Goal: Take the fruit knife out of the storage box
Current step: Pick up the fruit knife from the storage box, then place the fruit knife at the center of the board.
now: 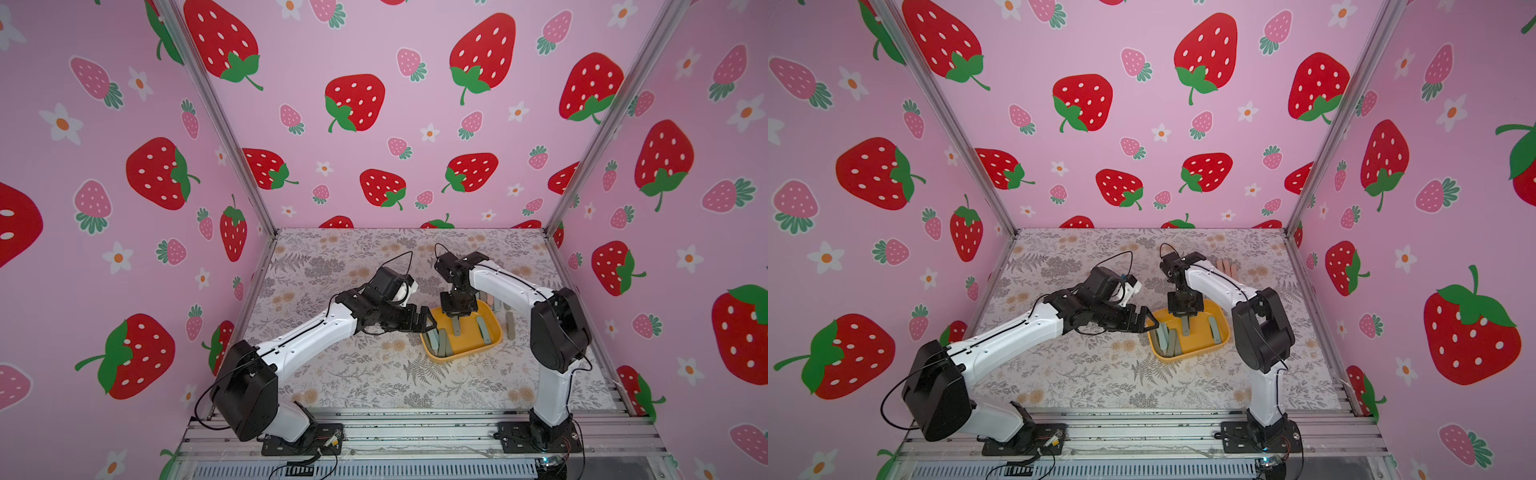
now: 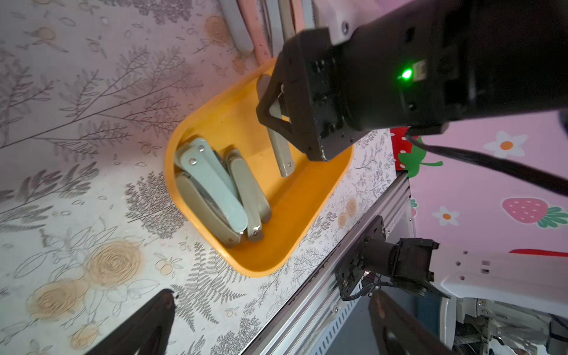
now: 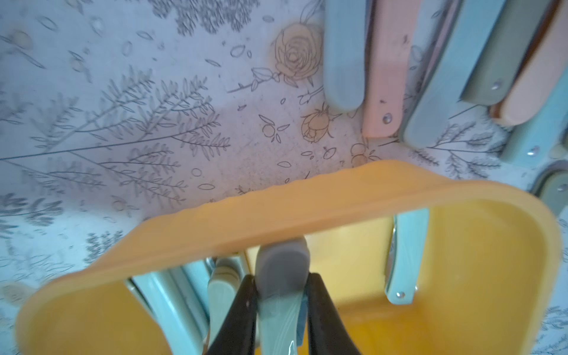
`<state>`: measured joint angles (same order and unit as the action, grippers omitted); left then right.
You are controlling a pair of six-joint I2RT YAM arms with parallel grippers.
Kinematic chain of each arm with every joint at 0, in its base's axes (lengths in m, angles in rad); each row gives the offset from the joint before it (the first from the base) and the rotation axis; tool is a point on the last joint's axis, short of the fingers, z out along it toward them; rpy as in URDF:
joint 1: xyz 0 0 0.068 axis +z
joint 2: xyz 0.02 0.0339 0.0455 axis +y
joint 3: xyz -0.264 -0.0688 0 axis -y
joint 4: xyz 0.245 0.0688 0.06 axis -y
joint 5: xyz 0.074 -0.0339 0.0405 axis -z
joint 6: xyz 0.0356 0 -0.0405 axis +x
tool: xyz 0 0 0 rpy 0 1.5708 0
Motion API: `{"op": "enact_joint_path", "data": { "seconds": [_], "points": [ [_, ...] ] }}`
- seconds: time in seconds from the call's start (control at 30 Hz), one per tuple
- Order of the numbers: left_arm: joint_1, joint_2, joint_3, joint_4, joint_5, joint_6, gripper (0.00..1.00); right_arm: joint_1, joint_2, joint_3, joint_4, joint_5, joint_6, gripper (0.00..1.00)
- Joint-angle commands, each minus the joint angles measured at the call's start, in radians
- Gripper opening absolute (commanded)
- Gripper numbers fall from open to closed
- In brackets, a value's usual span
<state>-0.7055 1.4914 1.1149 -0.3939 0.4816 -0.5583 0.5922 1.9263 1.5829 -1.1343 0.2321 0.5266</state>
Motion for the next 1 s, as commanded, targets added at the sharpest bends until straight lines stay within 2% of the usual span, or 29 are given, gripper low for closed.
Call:
{"op": "enact_joint_path", "data": {
  "seconds": [0.0, 0.4, 0.73, 0.83, 0.97],
  "points": [
    [-0.018, 0.038, 0.005, 0.193, 0.090, -0.032, 0.98, -0.015, -0.051, 0.062, -0.087, -0.034, -0.014, 0.19],
    [-0.023, 0.160, 0.034, 0.416, 0.165, -0.097, 0.96, -0.054, -0.107, 0.182, -0.182, -0.134, -0.013, 0.19],
    [-0.024, 0.211, 0.049, 0.515, 0.188, -0.141, 0.96, -0.054, -0.134, 0.177, -0.173, -0.228, 0.019, 0.20],
    [-0.024, 0.224, 0.061, 0.517, 0.188, -0.146, 0.92, -0.055, -0.135, 0.175, -0.164, -0.271, 0.036, 0.19],
    [-0.024, 0.233, 0.062, 0.543, 0.182, -0.161, 0.79, -0.059, -0.136, 0.175, -0.151, -0.309, 0.057, 0.20]
  ]
}}
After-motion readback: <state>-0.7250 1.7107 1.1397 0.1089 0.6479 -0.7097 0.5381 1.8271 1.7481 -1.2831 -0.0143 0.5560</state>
